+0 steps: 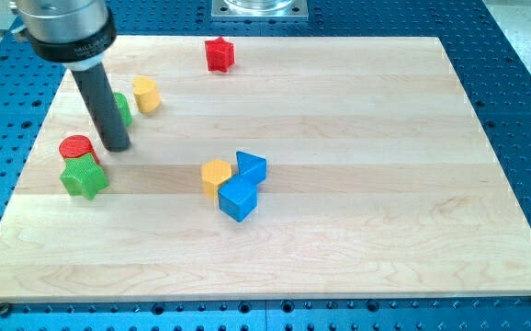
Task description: Move the heart to the right
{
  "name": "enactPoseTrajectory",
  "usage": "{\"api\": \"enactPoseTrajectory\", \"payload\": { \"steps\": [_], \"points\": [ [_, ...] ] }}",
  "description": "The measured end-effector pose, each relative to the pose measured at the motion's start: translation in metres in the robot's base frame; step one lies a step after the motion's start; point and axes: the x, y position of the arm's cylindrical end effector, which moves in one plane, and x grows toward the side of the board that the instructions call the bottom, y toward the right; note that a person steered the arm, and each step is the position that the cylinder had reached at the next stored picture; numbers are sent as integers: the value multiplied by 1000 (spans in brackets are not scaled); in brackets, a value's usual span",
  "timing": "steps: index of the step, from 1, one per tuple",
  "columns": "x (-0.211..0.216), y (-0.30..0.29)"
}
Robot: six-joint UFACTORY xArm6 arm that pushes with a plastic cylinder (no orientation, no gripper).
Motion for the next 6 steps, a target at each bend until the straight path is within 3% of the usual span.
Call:
{"api": "enactPoseTrajectory", "payload": {
  "steps": [1,2,3,4,5,6],
  "points": [
    [-4,-52],
    [-55,-63],
    [-94,-25],
    [-89,48],
    [-37,93],
    [-37,105]
  ]
}}
